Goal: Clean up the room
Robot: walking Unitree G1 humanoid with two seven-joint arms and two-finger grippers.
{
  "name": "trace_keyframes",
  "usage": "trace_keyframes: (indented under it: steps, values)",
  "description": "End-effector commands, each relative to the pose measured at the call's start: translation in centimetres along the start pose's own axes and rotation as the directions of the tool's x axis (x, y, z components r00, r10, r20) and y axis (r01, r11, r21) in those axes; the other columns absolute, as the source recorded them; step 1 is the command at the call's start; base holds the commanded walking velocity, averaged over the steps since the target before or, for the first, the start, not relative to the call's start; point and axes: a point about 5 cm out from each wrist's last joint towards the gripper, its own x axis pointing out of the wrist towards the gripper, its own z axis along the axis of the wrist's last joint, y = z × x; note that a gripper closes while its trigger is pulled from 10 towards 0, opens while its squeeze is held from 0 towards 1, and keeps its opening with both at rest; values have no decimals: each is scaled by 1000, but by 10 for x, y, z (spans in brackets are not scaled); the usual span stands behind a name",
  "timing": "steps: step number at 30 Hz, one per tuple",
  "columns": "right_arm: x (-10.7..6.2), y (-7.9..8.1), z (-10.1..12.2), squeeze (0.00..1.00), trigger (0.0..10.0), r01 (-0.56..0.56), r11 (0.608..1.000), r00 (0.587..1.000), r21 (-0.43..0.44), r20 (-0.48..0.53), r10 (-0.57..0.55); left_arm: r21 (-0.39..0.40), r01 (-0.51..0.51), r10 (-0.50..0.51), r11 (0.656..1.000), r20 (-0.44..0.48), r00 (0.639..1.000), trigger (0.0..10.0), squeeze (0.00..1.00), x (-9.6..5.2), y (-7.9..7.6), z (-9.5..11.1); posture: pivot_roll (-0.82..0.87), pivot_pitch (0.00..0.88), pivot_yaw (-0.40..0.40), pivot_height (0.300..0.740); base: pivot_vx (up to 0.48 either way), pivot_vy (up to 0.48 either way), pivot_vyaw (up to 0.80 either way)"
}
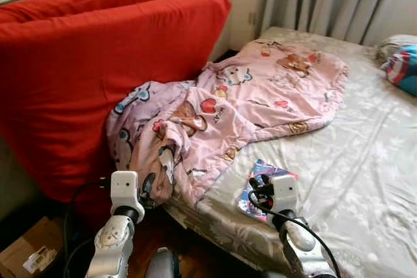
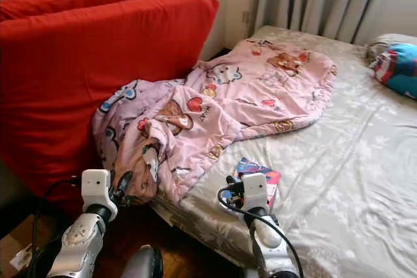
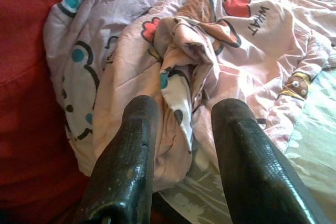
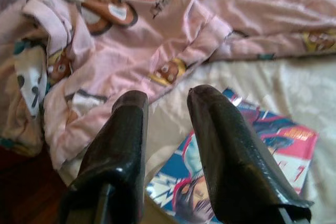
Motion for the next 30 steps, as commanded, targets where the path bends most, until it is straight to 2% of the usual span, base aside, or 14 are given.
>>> trace_keyframes:
  steps: [1, 6, 11, 15, 27, 30]
  values:
    - [1, -3, 0, 0, 10000, 28, 1000, 1000, 7, -8, -28, -5, 17, -17, 1000, -7, 1000, 10000, 0, 1, -1, 1, -98, 14, 20, 636, 0, 0, 0]
    - [1, -10, -4, 0, 10000, 81, 997, 995, -10, -50, -82, -7, 23, -23, 1000, -9, 1000, 10000, 0, 1, -2, 0, -97, 16, 19, 636, 0, 0, 0]
    - [2, -17, -7, 0, 10000, 149, 989, 984, 12, -96, -147, -12, 24, -24, 1000, -10, 1000, 10000, 0, 0, -2, 0, -96, 20, 19, 636, 0, 0, 0]
    - [3, -16, -5, 0, 10000, 139, 990, 988, 18, -77, -138, -14, 27, -27, 1000, -10, 1000, 10000, 0, 0, -2, 0, -98, 22, 19, 636, 0, 0, -469]
    - [3, -15, -6, 0, 10000, 142, 990, 986, 13, -87, -141, -16, 37, -37, 999, -5, 999, 10000, 0, 0, -3, 1, -97, 23, 19, 636, 0, 0, 0]
    - [3, -16, -6, 0, 10000, 147, 989, 985, 9, -91, -146, -18, 38, -38, 999, 0, 999, 10000, 0, 0, -4, 2, -96, 24, 18, 636, 250, 0, 0]
